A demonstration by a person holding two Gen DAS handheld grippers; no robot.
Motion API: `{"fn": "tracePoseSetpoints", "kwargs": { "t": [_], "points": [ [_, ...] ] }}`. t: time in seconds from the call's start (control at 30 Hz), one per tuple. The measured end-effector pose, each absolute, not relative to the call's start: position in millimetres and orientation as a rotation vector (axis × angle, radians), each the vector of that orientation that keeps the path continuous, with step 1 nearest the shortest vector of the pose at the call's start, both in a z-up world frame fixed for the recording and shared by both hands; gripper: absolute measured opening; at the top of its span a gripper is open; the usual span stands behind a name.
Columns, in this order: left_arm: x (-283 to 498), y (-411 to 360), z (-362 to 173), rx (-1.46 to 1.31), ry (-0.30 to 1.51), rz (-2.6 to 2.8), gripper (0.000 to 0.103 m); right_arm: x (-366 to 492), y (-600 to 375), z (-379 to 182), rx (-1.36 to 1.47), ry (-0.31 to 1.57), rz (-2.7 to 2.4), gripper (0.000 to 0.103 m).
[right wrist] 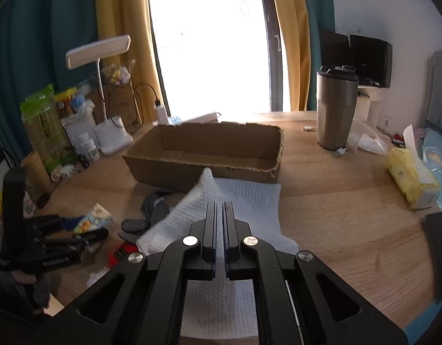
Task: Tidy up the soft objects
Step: 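Grasp the cartoon tissue pack with the left tool while the right tool grasps the white towel, then lift the tissue pack with the left tool while the right tool lifts the towel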
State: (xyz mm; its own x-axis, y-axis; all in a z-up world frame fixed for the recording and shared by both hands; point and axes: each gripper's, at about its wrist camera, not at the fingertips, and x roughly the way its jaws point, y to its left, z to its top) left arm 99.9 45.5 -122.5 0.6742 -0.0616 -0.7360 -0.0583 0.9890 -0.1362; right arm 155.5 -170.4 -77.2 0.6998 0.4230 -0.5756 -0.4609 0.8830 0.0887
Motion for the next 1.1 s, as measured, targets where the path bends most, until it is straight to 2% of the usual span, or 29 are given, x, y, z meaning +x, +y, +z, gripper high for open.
{"fn": "tracePoseSetpoints", "kwargs": {
  "t": [0.1, 0.13, 0.17, 0.23, 0.4, 0.43, 0.47, 0.5, 0.53, 0.67, 1.1],
  "points": [
    [99, 45, -122, -0.155, 0.827, -0.008, 0.047, 158, -169, -85, -0.097, 0.673, 0.493, 0.008],
    [99, 46, -122, -0.155, 0.827, -0.010, 0.047, 158, -169, -89, -0.097, 0.686, 0.492, 0.021],
    [99, 46, -122, -0.157, 0.827, -0.013, 0.047, 159, -169, -93, -0.094, 0.703, 0.490, 0.041],
    [98, 45, -121, -0.159, 0.824, -0.019, 0.047, 159, -169, -100, -0.079, 0.723, 0.493, 0.057],
    [97, 46, -117, -0.160, 0.811, -0.021, 0.047, 161, -159, -111, -0.110, 0.765, 0.494, 0.057],
    [96, 46, -117, -0.162, 0.810, -0.019, 0.047, 161, -158, -113, -0.118, 0.768, 0.500, 0.053],
    [96, 46, -117, -0.165, 0.809, -0.019, 0.047, 160, -157, -115, -0.133, 0.776, 0.503, 0.043],
    [95, 46, -117, -0.166, 0.810, -0.020, 0.047, 159, -156, -117, -0.146, 0.779, 0.506, 0.018],
    [95, 46, -117, -0.166, 0.810, -0.021, 0.047, 158, -155, -119, -0.163, 0.785, 0.502, 0.013],
    [93, 42, -116, -0.162, 0.805, -0.030, 0.047, 153, -156, -118, -0.177, 0.778, 0.508, 0.007],
    [92, 33, -96, -0.150, 0.757, -0.047, 0.047, 139, -187, -66, -0.052, 0.628, 0.529, 0.006]
  ]
}}
